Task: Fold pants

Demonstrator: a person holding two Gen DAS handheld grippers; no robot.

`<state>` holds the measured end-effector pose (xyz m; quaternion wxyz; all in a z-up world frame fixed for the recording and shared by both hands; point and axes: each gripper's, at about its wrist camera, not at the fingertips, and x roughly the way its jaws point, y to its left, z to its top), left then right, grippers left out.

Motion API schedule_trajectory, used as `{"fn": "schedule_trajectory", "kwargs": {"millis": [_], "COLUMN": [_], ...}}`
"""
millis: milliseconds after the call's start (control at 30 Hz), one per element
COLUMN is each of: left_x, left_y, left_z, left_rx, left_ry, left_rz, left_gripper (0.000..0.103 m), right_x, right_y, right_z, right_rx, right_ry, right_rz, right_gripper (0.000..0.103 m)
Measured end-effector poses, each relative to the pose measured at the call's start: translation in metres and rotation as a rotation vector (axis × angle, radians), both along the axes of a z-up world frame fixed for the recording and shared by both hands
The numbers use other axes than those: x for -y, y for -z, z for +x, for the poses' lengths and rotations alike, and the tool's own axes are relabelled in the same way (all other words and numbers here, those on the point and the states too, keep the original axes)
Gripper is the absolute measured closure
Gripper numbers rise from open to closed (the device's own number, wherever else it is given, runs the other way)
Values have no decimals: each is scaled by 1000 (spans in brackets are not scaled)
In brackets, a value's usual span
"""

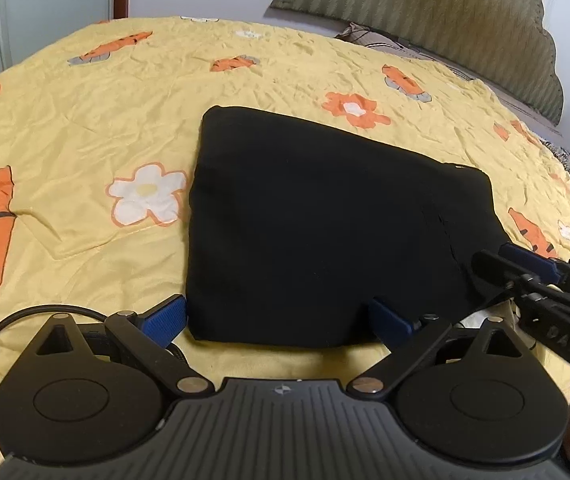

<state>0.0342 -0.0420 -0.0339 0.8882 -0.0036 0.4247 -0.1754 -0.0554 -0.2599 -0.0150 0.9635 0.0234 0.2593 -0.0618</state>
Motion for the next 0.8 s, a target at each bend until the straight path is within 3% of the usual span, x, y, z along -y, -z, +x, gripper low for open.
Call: {"fn": "schedule_trajectory", "kwargs": {"millis": [167,200,267,333,400,567,800], "left_x": [7,7,8,9,10,10,1], "left_y": [-6,-9,-15,-20,-25,-29,-25], "left_z": [-10,-13,-20,-25,-30,-35,-34], "left_rx": [43,54,81,106,125,131,111], "left_ry": [-6,-5,-1,-3,-8,-19,-48], "left_rz": [51,54,53,60,71,77,83], "left_gripper": [6,6,5,5,5,5,5], "right_x": [-5,-8,-13,-21,-29,-44,-49], "right_y": [8,4,-4,-12,-21,-34,-26], "right_z": [-3,-6,-15,-23,-27,-37,-38], "right_rx": [-18,-14,11,32,25,45,5], "right_ry": [34,39,51,79,120,169,170], "right_rz": [-30,-29,-30,-51,-76,-100,-26], "right_gripper": [49,36,20,15,3,0,0]}}
